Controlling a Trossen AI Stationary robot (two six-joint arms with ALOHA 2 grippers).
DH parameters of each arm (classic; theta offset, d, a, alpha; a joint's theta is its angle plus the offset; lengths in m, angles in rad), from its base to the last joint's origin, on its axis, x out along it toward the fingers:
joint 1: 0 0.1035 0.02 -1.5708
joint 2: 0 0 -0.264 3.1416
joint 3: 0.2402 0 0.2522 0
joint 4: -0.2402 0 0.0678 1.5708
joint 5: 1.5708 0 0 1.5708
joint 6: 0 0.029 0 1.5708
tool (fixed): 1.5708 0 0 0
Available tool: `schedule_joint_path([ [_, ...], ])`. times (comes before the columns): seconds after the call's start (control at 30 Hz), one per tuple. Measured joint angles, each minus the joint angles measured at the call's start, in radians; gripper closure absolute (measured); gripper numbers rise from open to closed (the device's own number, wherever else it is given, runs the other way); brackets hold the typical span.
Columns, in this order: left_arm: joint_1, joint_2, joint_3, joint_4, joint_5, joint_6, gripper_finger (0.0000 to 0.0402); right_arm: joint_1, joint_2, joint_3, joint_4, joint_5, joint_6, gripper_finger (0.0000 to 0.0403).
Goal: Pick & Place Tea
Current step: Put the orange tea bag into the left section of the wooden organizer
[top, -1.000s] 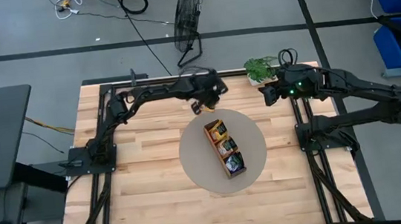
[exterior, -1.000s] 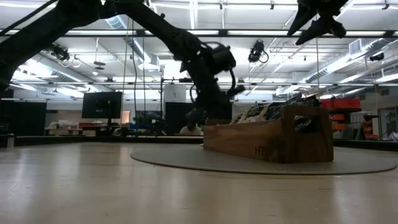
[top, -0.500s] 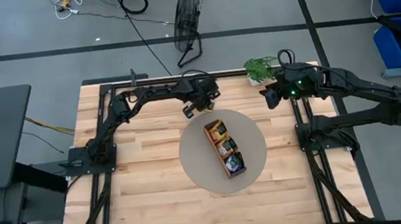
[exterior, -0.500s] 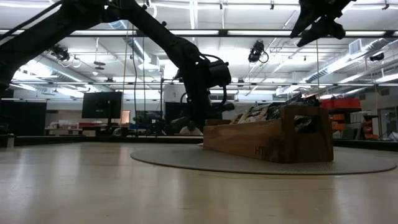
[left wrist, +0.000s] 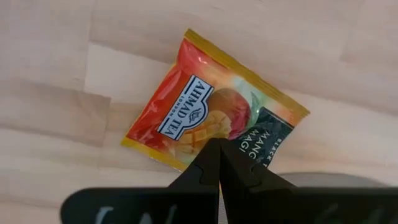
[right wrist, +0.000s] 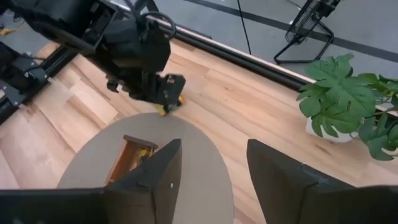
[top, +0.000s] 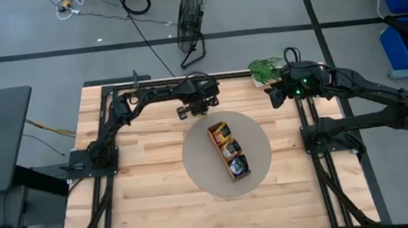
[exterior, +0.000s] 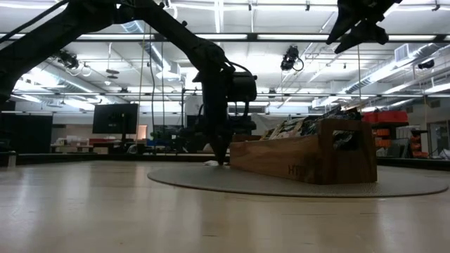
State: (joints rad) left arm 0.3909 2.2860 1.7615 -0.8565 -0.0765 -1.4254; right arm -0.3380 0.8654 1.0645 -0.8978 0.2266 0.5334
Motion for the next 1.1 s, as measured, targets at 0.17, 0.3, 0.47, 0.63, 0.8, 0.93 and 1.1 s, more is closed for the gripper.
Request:
schedule_joint_path([
  [0.17, -0.013, 0.0, 0.0, -0.101, -0.024, 0.086, 0.04, -0.02, 0.0, 0.0, 0.02, -0.001, 0.002, 0.0213],
  [0.3, -0.022, 0.001, -0.001, -0.18, -0.041, 0.186, 0.04, -0.03, 0.001, 0.0, 0.034, -0.001, 0.004, 0.0213],
  [0.47, -0.031, 0.003, -0.002, -0.26, -0.071, 0.301, 0.04, -0.038, 0.012, 0.0, 0.044, -0.001, 0.004, 0.0213],
  [0.63, -0.03, 0.005, -0.006, -0.337, -0.102, 0.381, 0.04, -0.039, 0.028, 0.0, 0.05, -0.003, 0.004, 0.0213],
  [0.8, -0.042, -0.029, -0.008, -0.334, -0.106, 0.473, 0.0399, -0.039, 0.035, 0.0, 0.049, -0.013, 0.004, 0.0213],
  [0.93, -0.076, -0.057, -0.006, -0.344, -0.12, 0.626, 0.039, -0.039, 0.043, 0.0, 0.06, -0.013, -0.017, 0.0213],
  [1.1, -0.128, -0.068, -0.006, -0.353, -0.125, 0.769, 0.0353, -0.039, 0.054, 0.0, 0.074, -0.012, -0.046, 0.0213],
])
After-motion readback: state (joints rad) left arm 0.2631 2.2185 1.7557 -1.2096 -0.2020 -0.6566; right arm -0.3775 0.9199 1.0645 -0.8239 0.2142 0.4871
